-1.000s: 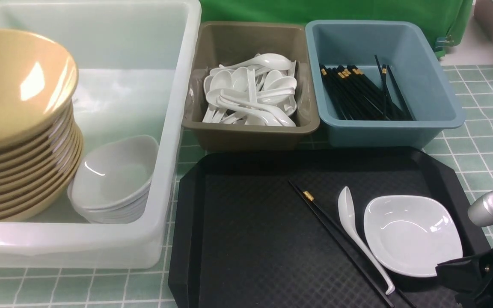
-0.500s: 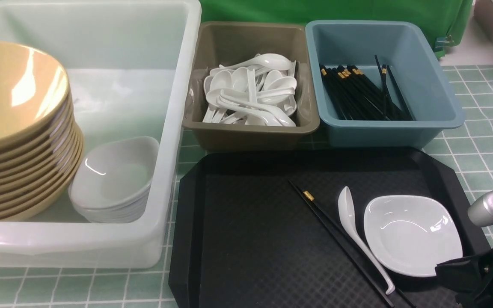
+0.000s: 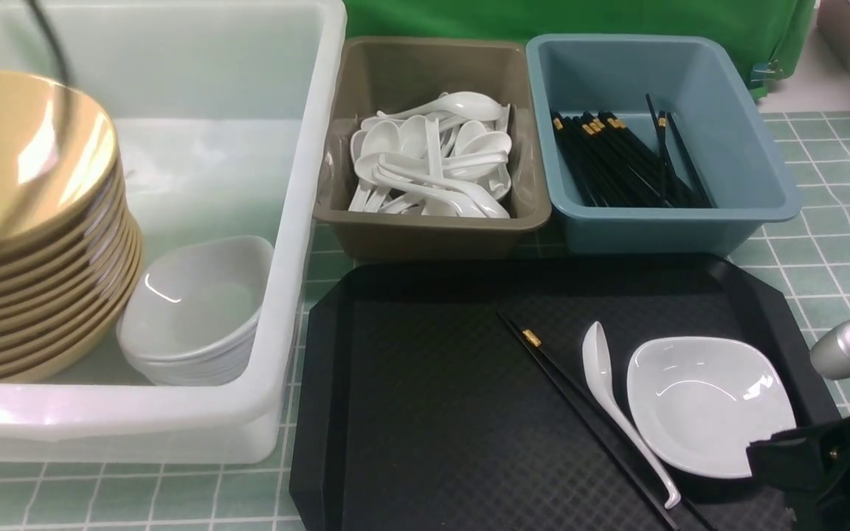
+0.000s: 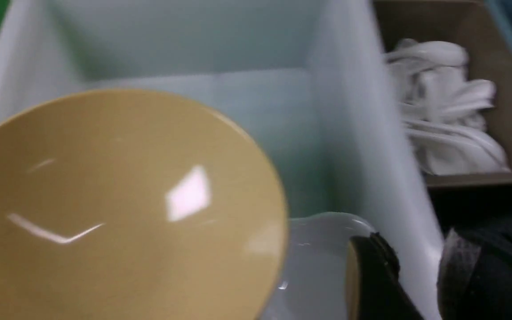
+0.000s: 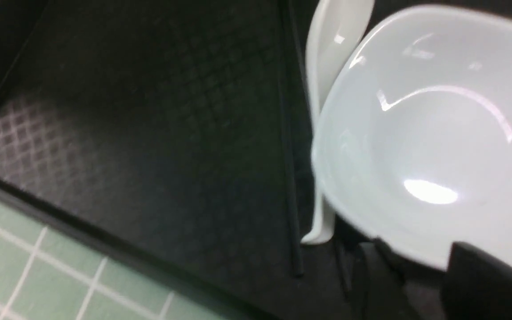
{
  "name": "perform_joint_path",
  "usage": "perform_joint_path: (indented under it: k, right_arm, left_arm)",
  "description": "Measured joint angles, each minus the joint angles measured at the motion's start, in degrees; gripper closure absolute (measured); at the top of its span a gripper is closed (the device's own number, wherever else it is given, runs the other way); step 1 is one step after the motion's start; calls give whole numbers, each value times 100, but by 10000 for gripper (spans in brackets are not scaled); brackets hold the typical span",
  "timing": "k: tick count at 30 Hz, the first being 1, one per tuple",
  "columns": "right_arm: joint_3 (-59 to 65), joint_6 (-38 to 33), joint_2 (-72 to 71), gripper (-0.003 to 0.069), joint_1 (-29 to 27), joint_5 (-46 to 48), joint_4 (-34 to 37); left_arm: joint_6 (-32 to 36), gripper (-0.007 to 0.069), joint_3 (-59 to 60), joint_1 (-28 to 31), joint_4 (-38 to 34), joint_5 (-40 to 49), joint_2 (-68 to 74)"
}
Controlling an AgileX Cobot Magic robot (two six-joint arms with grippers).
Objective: On blue table put chopsticks spoon bowls plates into blue grey white boxes.
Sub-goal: 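Place the tan bowl onto the bowl stack in the left bin with the left gripper, then reach for and grasp the small white dish on the black tray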
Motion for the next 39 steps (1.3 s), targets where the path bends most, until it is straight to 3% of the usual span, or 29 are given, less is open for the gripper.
perform_joint_path:
  k: [2,4,8,16,21,28,33,39]
  right_arm:
    - [-232,329,200,271,0,8,-396]
    - [-599,1017,544,212,-14,208,-1097]
    - [-1004,2153,1206,162,-190,679,-1997]
    - [-1067,2851,2244,153,-287,588,-2047]
    - [-1072,2810,2748,155,-287,209,-1575]
    - [-1088,2014,3072,257,-287,-367,-624]
    - [-1126,1553,3099,505,-287,-942,-456]
    - [-1316,1329,2991,517,-287,-752,-420]
  left_arm:
    - [262,571,559,-503,35,-51,-542]
    - [320,620,1214,-724,326,-51,-1049]
    - [63,622,2281,-766,1013,-237,-1751]
    - [-1115,622,3773,-766,1989,-1728,-3023]
    - [-1648,622,4522,-766,2419,-2775,-3762]
    - [-1724,622,5006,-766,2646,-3424,-4460]
    - [-1724,622,5151,-766,2774,-3541,-4725]
    - [-1724,622,5191,-766,2801,-3605,-4743]
